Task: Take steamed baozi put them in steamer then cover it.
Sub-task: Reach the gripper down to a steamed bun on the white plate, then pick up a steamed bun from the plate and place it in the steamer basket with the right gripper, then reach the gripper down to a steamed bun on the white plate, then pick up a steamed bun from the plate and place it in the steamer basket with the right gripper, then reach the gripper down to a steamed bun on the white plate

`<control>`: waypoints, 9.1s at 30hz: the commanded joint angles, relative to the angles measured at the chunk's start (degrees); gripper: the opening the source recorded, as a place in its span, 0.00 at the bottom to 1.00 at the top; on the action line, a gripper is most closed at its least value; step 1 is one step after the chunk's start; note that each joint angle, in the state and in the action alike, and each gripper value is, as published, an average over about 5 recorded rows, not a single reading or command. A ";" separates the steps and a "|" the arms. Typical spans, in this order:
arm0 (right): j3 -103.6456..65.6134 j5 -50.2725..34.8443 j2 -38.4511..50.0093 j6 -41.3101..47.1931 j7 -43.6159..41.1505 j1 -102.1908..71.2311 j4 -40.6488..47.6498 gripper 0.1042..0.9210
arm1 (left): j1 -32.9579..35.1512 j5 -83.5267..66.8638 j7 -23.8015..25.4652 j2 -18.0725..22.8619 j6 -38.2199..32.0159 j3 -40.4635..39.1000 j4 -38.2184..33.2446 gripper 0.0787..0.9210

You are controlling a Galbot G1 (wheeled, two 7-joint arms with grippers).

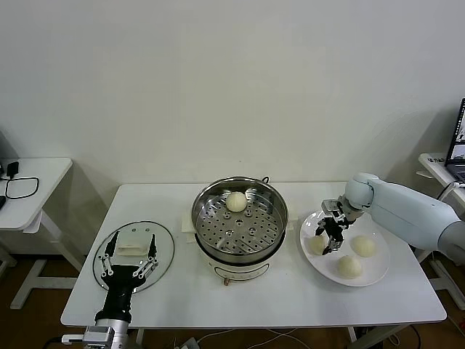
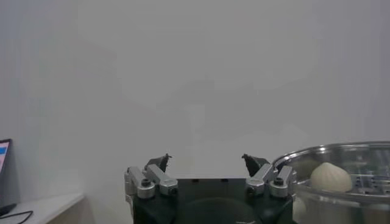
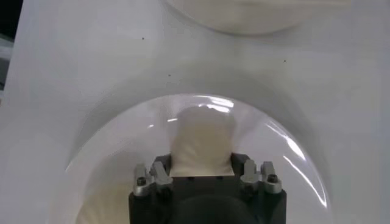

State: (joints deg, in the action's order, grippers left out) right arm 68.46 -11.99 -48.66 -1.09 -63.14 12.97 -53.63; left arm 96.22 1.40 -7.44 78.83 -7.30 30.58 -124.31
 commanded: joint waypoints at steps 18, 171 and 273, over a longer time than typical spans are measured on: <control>15.00 -22.22 -12.39 7.61 -9.47 38.12 -14.43 0.66 | 0.11 -0.17 0.02 -0.69 0.16 -0.99 -1.99 0.88; 7.47 3.03 -6.85 -26.29 -3.04 35.08 -29.85 0.67 | 0.28 -0.05 -1.60 -0.32 0.09 -0.39 -2.41 0.88; -9.90 9.50 3.47 -3.92 -1.85 -6.53 14.61 0.88 | 0.07 -0.09 -2.61 -0.44 0.25 0.84 -1.13 0.88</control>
State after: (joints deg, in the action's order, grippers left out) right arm 59.75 -3.43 -44.26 -5.35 -66.35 8.73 -41.18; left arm 96.33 1.31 -10.08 78.47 -7.01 31.37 -125.54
